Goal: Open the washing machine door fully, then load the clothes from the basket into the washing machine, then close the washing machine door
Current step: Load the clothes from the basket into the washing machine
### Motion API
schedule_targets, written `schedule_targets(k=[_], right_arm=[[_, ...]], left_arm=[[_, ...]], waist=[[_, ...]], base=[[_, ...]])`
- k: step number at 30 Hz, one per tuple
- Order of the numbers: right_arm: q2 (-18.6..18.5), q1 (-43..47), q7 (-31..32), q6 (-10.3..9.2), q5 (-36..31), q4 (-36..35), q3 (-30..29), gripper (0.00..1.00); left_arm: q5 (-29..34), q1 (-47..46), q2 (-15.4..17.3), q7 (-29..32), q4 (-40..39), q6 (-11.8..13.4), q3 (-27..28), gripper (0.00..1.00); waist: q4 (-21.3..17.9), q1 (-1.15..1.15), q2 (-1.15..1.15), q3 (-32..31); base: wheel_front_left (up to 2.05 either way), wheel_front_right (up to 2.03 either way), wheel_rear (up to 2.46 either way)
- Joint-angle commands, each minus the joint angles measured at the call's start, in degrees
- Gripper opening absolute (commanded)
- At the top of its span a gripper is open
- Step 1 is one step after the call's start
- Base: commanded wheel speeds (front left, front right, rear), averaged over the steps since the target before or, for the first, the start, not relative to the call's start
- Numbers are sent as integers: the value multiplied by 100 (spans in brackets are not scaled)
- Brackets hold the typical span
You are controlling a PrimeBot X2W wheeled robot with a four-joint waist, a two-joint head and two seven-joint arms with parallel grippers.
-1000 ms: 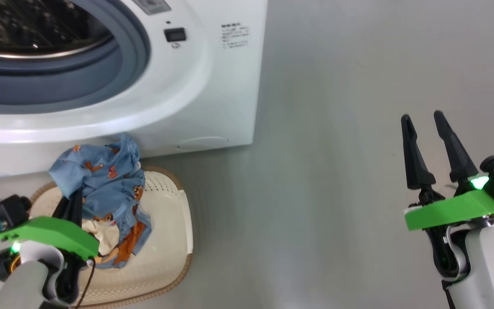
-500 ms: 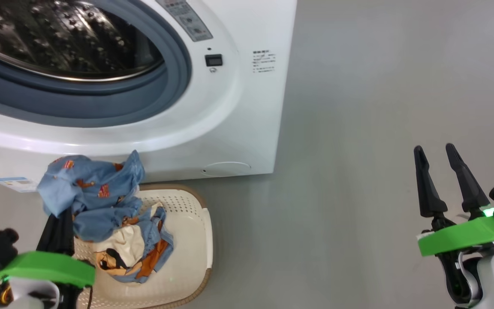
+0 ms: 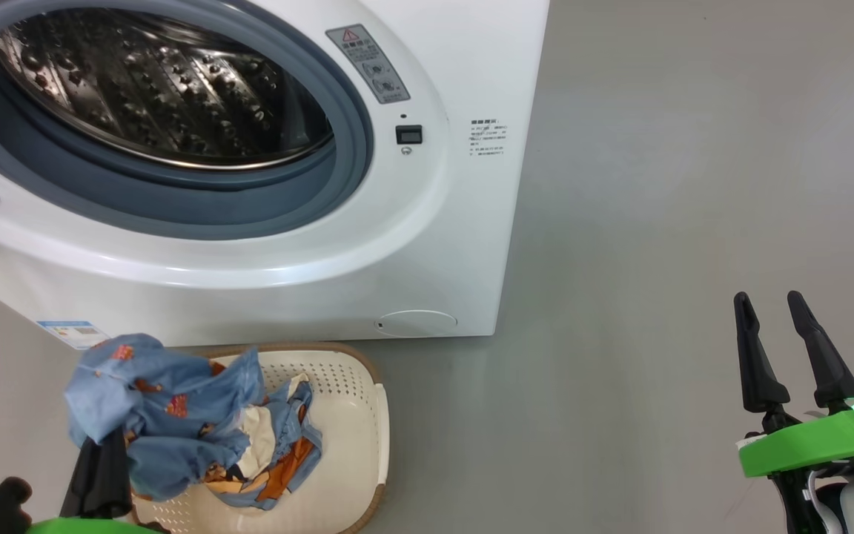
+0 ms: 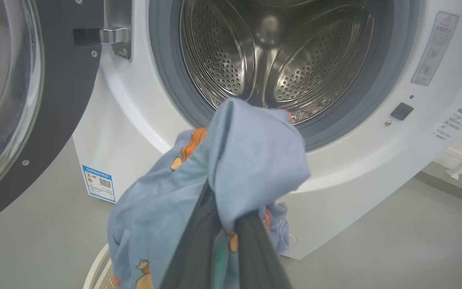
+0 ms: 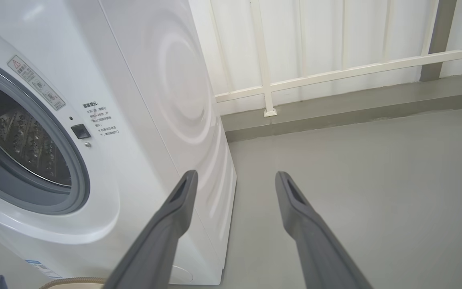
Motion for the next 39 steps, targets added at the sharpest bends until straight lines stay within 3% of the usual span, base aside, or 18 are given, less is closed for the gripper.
schedule_targets(k=[1, 18, 29, 36, 39], right_arm=[[-32, 86, -28, 12, 25, -139, 87, 100], [69, -122, -28, 12, -29, -245, 112, 100], [240, -448, -28, 12, -98, -275, 239, 100], [319, -639, -28, 12, -109, -330, 255, 100], [372, -734, -28, 12, -123, -354, 231, 100]], left_arm=[[78, -3, 69, -60, -214, -9, 256, 0], [-21, -452, 101, -60, -307, -9, 399, 0], [322, -2178, 485, -60, -15, -9, 509, 0], [361, -3315, 655, -60, 804, -9, 567, 0], [106, -3911, 691, -60, 1410, -9, 460, 0]], waist=[[31, 0, 0, -46], [-135, 0, 0, 483], [-316, 0, 0, 972], [-484, 0, 0, 1337], [-570, 0, 0, 1544]], base=[[0, 0, 0], [0, 0, 0], [0, 0, 0], [0, 0, 0], [0, 0, 0]])
